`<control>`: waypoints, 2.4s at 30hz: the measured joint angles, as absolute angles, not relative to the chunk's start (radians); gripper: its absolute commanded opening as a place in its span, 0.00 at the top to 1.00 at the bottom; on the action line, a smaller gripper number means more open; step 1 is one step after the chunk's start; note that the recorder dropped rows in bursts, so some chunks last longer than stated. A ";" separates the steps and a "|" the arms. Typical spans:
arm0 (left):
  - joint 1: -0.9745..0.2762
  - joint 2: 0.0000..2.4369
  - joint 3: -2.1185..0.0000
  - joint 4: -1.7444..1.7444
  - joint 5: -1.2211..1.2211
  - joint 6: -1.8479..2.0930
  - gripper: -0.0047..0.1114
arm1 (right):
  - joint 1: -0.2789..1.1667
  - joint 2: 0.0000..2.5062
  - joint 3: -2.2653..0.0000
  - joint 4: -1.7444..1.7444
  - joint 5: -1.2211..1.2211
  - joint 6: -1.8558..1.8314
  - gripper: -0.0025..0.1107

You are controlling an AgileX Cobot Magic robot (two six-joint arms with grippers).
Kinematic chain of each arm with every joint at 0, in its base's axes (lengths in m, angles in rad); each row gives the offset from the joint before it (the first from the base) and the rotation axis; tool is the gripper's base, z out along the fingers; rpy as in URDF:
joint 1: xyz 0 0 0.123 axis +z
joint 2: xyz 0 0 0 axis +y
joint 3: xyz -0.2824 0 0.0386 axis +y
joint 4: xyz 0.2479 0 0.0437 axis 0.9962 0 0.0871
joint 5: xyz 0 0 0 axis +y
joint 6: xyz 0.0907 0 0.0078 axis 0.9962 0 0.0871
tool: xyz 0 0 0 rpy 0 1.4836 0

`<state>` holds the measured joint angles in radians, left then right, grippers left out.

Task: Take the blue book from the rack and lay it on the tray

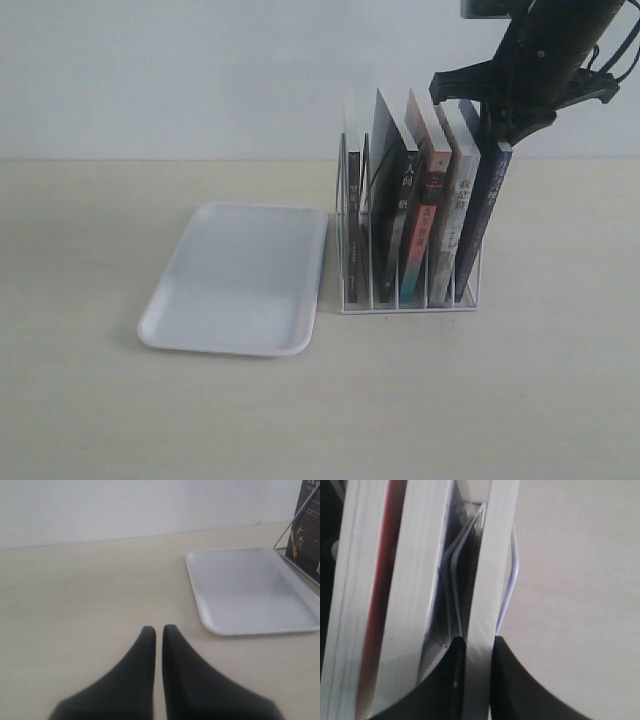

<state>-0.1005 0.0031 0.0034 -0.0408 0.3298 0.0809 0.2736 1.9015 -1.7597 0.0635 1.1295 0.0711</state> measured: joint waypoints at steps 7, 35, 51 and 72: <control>-0.100 0.003 0.003 -0.041 0.330 0.081 0.92 | 0.274 1.900 -1.760 0.064 1.132 0.071 0.98; -0.100 0.003 0.003 -0.041 0.330 0.081 0.92 | 0.283 1.522 -1.881 0.041 1.180 -0.072 0.98; -0.100 0.003 0.003 -0.041 0.330 0.081 0.92 | 0.804 1.301 -1.425 0.056 0.646 -0.486 0.98; -0.100 0.003 0.003 -0.041 0.330 0.081 0.92 | 0.977 1.915 -1.312 -1.232 0.427 0.177 0.98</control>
